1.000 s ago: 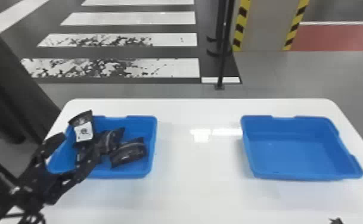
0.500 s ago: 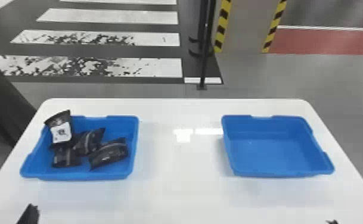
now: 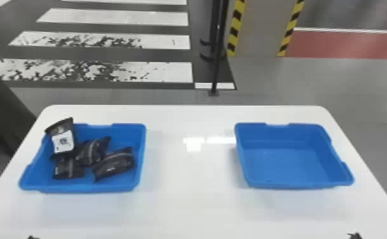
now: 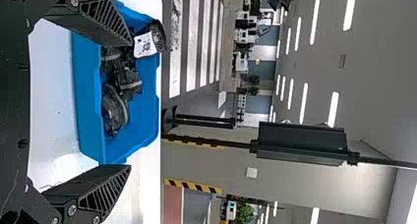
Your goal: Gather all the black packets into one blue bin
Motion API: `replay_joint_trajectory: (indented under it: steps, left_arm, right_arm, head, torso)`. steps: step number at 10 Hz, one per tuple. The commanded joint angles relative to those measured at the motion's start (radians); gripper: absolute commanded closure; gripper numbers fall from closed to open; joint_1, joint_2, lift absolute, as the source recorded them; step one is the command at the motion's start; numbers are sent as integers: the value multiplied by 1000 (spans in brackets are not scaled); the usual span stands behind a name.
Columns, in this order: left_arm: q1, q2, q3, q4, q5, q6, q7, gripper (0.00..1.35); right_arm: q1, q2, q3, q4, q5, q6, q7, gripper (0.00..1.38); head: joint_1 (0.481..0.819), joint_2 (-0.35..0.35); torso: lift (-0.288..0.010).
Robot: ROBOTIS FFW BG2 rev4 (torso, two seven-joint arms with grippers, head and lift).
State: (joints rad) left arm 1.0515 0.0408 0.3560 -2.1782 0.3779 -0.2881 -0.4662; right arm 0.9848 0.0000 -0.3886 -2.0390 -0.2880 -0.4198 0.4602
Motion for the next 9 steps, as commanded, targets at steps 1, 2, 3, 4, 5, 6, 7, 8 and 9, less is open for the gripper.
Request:
replay_joint_trajectory:
  steps: [1, 2, 3, 4, 5, 6, 7, 8, 9]
  left_arm:
    - [-4, 2, -5, 0, -1, 8, 0, 145]
    - [-4, 4, -5, 0, -1, 8, 0, 145]
    - [-4, 4, -5, 0, -1, 18, 0, 145]
    - [-6, 4, -5, 0, -1, 23, 0, 145]
    - [-8, 4, -5, 0, -1, 30, 0, 145]
    - [-11, 4, -5, 0, -3, 33, 0, 145]
    - [-11, 4, -7, 0, -5, 33, 0, 145]
    - [-11, 5, -5, 0, -3, 35, 0, 145]
    - [-11, 5, -7, 0, -3, 40, 0, 145]
  right_arm:
    - [-3, 1, 2, 3, 1, 0, 0, 199]
    - [-6, 1, 2, 3, 1, 0, -1, 200]
    - [-6, 1, 2, 6, -1, 2, -1, 200]
    - [-8, 1, 2, 8, -5, 0, -1, 200]
    - [-8, 1, 2, 8, -5, 2, -1, 200]
    - [-8, 1, 2, 8, -5, 0, -1, 200]
    - [-8, 1, 2, 8, -5, 2, -1, 200]
    - [-8, 1, 2, 8, -5, 2, -1, 200]
    - [-10, 1, 2, 10, -7, 2, -1, 200]
  head:
    - [695, -61]
    - [695, -62]
    - [695, -65]
    - [695, -67]
    - [695, -69]
    - [695, -70]
    - [695, -71]
    - [695, -72]
    - [695, -73]
  torso:
    - [-110]
    - [-110]
    - [-110]
    - [-110]
    - [-110]
    - [-110]
    - [-110]
    - [-110]
    - [-110]
